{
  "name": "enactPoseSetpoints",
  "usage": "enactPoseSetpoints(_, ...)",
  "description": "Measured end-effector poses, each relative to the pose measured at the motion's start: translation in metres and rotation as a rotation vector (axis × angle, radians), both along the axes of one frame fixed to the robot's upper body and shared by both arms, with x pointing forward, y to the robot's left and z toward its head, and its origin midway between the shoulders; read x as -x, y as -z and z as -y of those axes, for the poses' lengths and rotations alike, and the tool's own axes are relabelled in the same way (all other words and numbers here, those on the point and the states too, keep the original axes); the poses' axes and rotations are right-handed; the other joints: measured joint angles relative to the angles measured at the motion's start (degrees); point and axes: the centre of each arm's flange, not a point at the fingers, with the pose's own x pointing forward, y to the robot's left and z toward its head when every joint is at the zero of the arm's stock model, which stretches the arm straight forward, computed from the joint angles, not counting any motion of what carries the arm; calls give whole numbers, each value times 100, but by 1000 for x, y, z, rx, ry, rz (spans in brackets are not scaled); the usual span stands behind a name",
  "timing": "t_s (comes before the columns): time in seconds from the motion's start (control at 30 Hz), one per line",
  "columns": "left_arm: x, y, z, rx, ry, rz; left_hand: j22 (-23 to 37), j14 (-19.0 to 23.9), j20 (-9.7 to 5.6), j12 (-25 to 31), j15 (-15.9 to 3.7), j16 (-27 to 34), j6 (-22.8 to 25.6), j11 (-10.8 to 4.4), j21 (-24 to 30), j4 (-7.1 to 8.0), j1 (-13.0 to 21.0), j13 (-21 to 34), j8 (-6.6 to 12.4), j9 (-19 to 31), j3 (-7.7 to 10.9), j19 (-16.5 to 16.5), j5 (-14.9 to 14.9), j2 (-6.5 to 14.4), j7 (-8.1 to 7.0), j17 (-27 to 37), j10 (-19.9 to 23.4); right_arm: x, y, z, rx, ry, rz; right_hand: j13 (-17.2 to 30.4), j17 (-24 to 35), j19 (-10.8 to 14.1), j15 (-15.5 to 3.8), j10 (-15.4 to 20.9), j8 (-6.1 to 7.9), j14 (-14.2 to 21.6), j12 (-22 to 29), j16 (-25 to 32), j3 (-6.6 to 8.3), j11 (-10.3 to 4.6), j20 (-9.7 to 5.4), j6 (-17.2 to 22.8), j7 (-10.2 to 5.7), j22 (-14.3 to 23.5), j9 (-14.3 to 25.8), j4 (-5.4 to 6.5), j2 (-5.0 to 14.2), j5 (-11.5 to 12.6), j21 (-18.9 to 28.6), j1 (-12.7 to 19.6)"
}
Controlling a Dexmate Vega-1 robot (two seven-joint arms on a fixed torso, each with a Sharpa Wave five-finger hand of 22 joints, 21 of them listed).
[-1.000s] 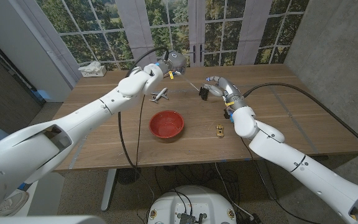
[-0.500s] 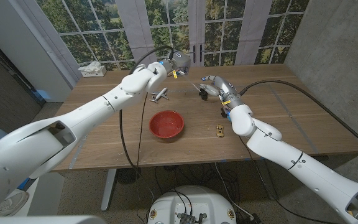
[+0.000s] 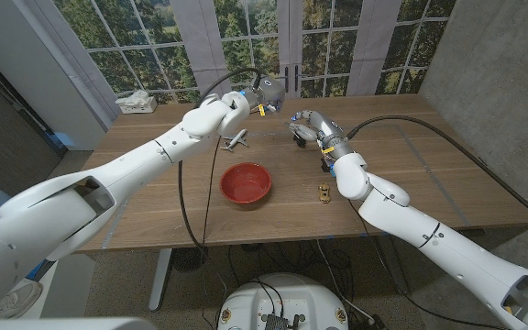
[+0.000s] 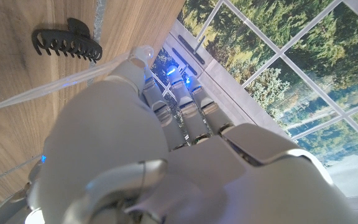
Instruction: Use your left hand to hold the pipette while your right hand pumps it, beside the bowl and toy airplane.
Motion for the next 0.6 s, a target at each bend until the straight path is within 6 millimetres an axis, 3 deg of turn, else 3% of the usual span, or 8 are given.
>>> enactPoseSetpoints(0.17, 1, 1, 4, -11, 1, -3, 0, 0, 0, 1, 0, 0, 0, 0, 0, 0, 0, 0, 0, 0, 0, 0, 20, 0, 0, 0, 0, -1, 0, -4, 3, 2, -1, 0, 0, 61, -3, 0, 0, 2, 0, 0, 1, 0, -22, 22, 22, 0, 0, 1, 6, 0, 0, 5)
enactPoseSetpoints(0.23, 2, 0, 4, -14, 0, -3, 0, 0, 0, 2, 0, 0, 0, 0, -23, 0, 0, 0, 0, 0, 0, 0, 20, 0, 0, 0, 0, -2, 1, -5, 5, 2, -4, 0, 0, 61, -22, 0, 35, 22, 0, 0, 1, 0, -22, 52, 9, 0, 0, 1, -93, 0, 0, 104)
enactPoseSetpoints(0.6, 5, 1, 10, -30, 0, -7, 0, 0, 0, -2, 0, -22, 0, 0, -23, 15, -1, 0, 0, -1, -16, 0, 20, -1, 0, 0, 0, -6, 0, -13, 19, 0, -10, -1, 1, 61, -21, 0, 34, 22, 0, 0, 1, 1, -22, 113, 10, 0, -1, 1, -52, 0, -25, 140)
